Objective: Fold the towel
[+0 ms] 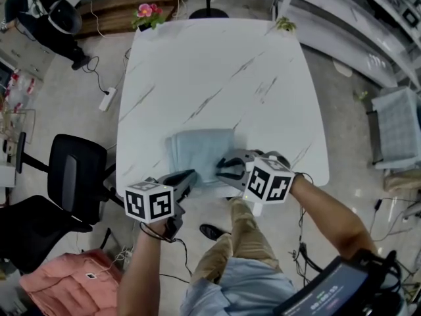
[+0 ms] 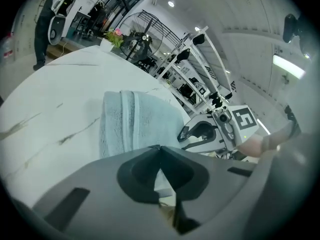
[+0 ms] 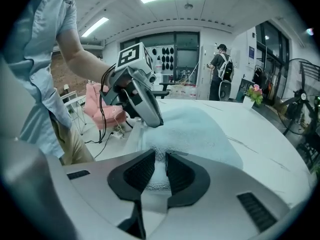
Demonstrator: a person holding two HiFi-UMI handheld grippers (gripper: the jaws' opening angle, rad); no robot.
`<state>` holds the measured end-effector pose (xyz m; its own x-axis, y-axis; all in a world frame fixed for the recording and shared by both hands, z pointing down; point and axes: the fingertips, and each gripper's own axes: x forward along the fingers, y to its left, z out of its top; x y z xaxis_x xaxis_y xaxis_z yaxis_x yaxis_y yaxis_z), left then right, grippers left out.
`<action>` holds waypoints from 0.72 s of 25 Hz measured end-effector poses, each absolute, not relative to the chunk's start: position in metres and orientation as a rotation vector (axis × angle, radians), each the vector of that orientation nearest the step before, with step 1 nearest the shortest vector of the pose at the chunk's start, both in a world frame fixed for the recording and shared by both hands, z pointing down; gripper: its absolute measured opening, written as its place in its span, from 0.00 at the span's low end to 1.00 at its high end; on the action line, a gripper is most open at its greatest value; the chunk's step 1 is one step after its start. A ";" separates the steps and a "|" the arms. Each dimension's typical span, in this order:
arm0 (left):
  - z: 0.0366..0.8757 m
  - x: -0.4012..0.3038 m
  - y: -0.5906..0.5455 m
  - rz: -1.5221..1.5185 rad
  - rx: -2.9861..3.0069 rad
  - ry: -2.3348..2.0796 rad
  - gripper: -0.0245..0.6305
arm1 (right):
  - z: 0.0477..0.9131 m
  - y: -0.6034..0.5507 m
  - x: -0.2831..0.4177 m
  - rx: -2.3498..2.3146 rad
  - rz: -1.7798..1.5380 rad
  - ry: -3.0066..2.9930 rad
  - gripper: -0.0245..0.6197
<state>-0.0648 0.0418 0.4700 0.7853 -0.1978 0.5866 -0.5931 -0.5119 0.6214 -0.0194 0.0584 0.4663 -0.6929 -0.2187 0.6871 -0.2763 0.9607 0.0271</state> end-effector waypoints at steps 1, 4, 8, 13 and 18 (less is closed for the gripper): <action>0.471 -0.065 0.036 0.566 2.090 -0.591 0.05 | 0.467 0.053 -0.019 0.355 0.101 -2.359 0.17; 0.471 -0.065 0.021 0.564 2.087 -0.598 0.05 | 0.467 0.037 -0.019 0.377 0.110 -2.364 0.16; 0.470 -0.066 0.018 0.563 2.081 -0.588 0.05 | 0.471 0.035 -0.020 0.368 0.138 -2.363 0.16; 0.461 -0.070 0.028 0.461 2.083 -0.613 0.06 | 0.458 0.046 -0.017 0.424 0.186 -2.405 0.18; 0.431 -0.102 0.048 0.387 2.126 -0.717 0.21 | 0.419 0.050 -0.007 0.605 0.288 -2.500 0.30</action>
<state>-0.1019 0.0484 0.4314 0.7888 -0.3553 0.5016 -0.6143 -0.4850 0.6224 -0.0065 0.0497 0.4189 -0.7500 -0.3591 0.5555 -0.4760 0.8762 -0.0762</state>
